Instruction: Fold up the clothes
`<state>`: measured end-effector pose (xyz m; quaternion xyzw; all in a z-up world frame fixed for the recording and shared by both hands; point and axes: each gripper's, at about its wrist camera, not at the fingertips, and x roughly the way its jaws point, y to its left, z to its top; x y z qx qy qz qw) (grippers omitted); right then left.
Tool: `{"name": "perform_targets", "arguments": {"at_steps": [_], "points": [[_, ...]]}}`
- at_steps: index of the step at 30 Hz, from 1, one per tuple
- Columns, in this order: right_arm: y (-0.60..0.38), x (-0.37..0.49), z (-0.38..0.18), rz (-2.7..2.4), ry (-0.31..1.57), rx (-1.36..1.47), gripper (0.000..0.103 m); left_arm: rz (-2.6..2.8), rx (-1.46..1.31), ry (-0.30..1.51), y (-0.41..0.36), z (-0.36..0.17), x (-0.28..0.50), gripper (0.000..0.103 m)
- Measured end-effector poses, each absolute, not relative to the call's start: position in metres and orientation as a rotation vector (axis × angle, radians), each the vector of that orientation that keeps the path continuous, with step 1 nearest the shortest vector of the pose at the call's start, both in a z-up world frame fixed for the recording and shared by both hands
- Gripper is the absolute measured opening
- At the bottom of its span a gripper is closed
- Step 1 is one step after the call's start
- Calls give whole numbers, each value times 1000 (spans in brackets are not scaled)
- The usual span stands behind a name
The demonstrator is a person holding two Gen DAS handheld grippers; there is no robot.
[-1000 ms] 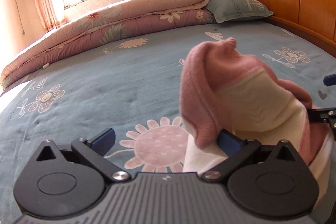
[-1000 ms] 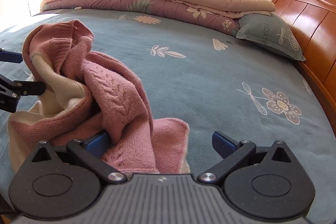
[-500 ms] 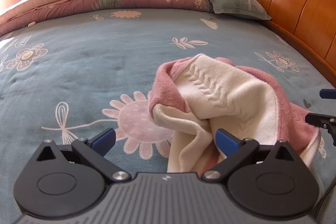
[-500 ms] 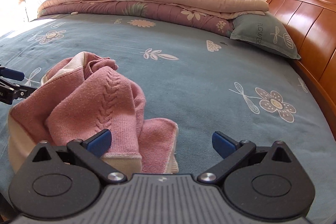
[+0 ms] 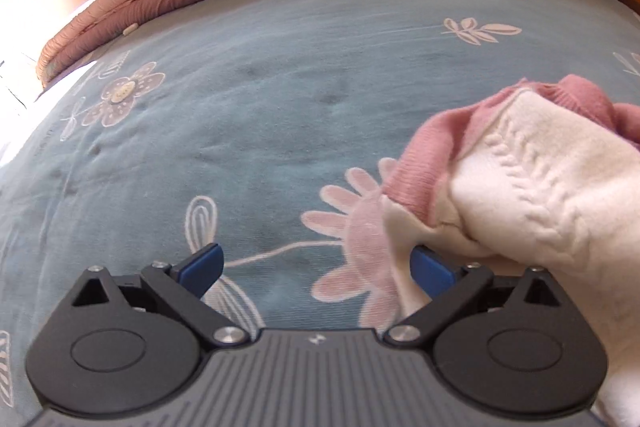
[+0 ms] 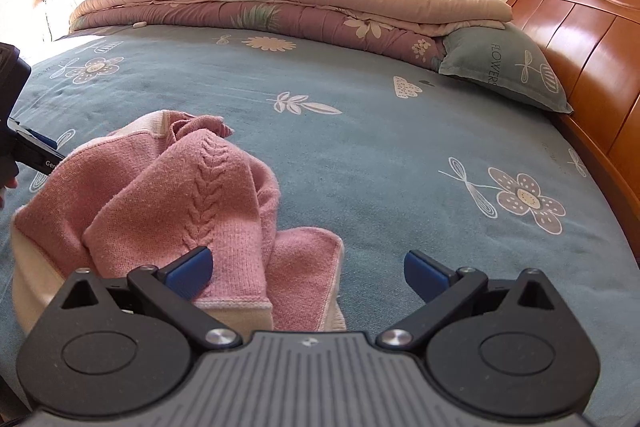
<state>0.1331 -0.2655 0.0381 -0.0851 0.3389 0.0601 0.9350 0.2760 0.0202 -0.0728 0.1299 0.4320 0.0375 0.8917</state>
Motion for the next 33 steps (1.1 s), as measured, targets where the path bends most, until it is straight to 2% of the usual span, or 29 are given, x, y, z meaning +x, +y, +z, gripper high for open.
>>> {"name": "perform_targets", "arguments": {"at_steps": [2,5,8,12,15,18,22,33], "points": [[-268,137,39,121,696,-171,103,159,309,902,44,-71,290,94],[-271,141,40,128,694,-153,103,63,152,953,77,-57,295,95],[-268,143,39,137,690,-146,103,-65,41,968,78,-48,279,96],[-261,144,34,156,703,-138,103,-248,-26,1045,48,-65,257,97],[-257,141,34,165,703,-140,103,-304,9,1062,20,-82,245,97],[-256,138,35,167,705,-134,103,-234,83,994,0,-92,243,102],[-255,134,35,160,702,-139,103,-135,210,936,-5,-95,253,103],[-265,133,35,126,693,-102,103,122,288,898,65,-83,297,103]]}}
